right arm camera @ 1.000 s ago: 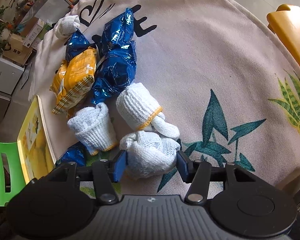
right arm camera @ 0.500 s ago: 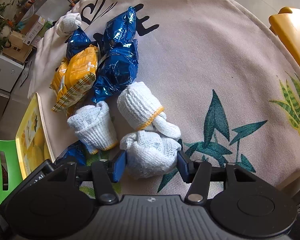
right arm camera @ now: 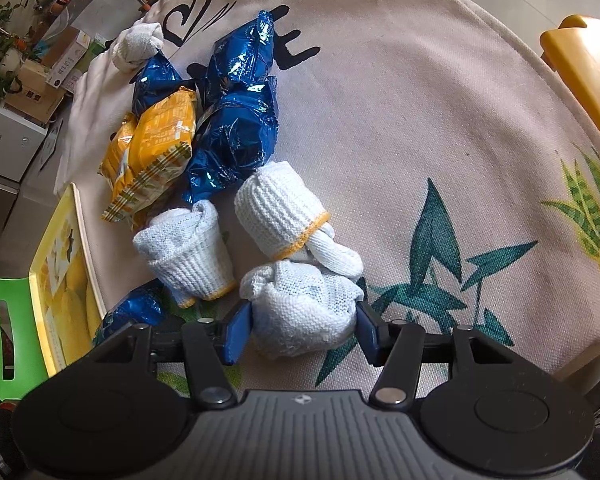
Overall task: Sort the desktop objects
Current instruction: 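Grasp the blue foil bag with the left gripper while the right gripper holds the sock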
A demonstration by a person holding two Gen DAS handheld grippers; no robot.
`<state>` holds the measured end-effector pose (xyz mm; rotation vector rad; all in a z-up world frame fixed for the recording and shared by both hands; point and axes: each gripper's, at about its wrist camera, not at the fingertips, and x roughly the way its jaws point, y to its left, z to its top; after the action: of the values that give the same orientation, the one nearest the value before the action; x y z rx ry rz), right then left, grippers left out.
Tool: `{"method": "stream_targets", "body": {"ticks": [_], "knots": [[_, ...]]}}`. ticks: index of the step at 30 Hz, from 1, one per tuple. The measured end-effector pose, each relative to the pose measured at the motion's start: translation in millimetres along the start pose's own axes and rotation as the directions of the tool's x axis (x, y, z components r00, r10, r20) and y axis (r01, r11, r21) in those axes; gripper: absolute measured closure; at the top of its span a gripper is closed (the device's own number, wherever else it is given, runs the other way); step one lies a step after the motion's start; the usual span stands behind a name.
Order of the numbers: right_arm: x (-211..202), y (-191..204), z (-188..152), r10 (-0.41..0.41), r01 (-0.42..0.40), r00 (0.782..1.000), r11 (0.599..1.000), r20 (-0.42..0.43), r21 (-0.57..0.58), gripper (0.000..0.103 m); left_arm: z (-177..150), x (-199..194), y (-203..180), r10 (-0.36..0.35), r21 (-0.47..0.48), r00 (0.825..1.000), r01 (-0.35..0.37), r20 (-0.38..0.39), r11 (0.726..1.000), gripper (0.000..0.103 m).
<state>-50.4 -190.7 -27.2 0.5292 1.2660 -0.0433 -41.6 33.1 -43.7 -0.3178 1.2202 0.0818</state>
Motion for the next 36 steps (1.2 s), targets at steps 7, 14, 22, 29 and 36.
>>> {"method": "stream_targets", "body": {"ticks": [7,14,22,29,36], "knots": [[1.8,1.8,-1.2,-0.004,0.004,1.000,1.000,-0.001,-0.008,0.048,4.2,-8.4,-1.1,-0.013,-0.010,0.999,0.013,0.037,1.000,0.001],[3.8,2.6,-0.4,-0.006,0.006,1.000,1.000,-0.008,-0.009,0.046,8.1,-17.4,9.7,-0.063,-0.071,0.995,0.069,0.078,0.995,0.013],[4.4,1.3,1.1,-0.003,0.003,1.000,1.000,-0.012,-0.003,0.046,9.2,-15.2,12.3,-0.079,-0.072,0.994,0.085,0.079,0.994,0.029],[4.0,1.4,1.0,-0.002,0.002,1.000,1.000,-0.012,0.000,0.046,5.5,-26.4,9.0,-0.080,-0.028,0.991,0.084,0.110,0.996,0.029],[1.9,-1.8,0.2,0.035,-0.035,0.999,0.999,-0.014,0.017,0.046,0.1,-40.2,7.9,-0.113,-0.013,0.984,0.115,0.136,0.993,0.029]]}}
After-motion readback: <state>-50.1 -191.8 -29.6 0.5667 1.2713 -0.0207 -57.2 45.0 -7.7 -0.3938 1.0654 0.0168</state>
